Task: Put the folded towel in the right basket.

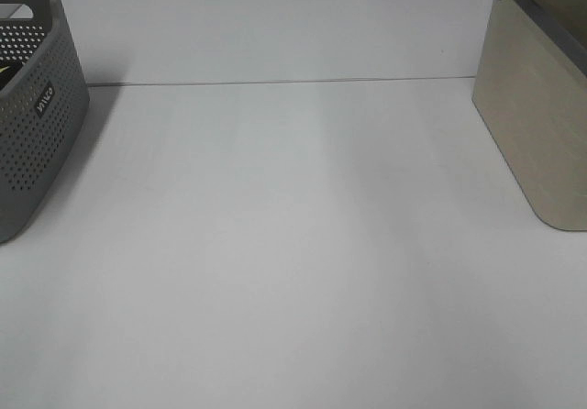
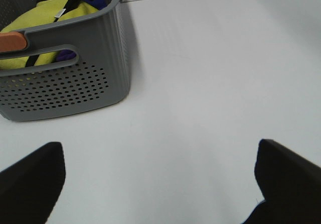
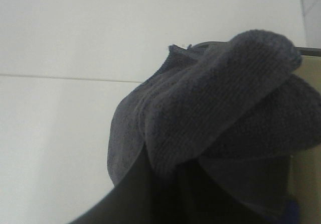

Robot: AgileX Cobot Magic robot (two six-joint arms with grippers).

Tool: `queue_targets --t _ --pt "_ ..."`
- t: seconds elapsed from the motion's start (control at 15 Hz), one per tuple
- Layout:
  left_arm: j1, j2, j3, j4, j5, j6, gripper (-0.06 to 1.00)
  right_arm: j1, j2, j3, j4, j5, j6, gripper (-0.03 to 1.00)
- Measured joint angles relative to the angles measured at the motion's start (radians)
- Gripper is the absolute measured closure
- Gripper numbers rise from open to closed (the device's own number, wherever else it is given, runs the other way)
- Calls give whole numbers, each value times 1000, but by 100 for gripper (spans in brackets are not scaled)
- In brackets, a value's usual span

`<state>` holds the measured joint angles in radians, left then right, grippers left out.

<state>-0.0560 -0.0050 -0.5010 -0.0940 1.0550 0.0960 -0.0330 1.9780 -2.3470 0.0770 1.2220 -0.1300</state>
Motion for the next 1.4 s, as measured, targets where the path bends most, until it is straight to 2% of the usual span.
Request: queue_targets --t 0.2,0.33,0.67,0.8,0.93,1.0,1.2,1.4 --pt "0 0 0 0 0 0 -3 -121 -13 19 29 0 15 91" --pt "0 0 0 0 0 0 -3 -159 -12 69 48 0 15 91" --pt "0 0 0 0 0 0 -3 -179 82 237 55 -3 15 87" --pt "0 0 0 0 0 0 -3 -179 137 244 55 -1 17 65" --pt "0 0 0 0 0 0 -3 -179 138 244 67 -10 17 36" --pt "0 0 0 0 0 0 -3 -179 128 244 85 -19 17 28" --pt "0 0 0 0 0 0 -3 -139 74 244 111 -29 17 24" --pt "0 0 0 0 0 0 -3 -14 19 244 80 -20 17 23"
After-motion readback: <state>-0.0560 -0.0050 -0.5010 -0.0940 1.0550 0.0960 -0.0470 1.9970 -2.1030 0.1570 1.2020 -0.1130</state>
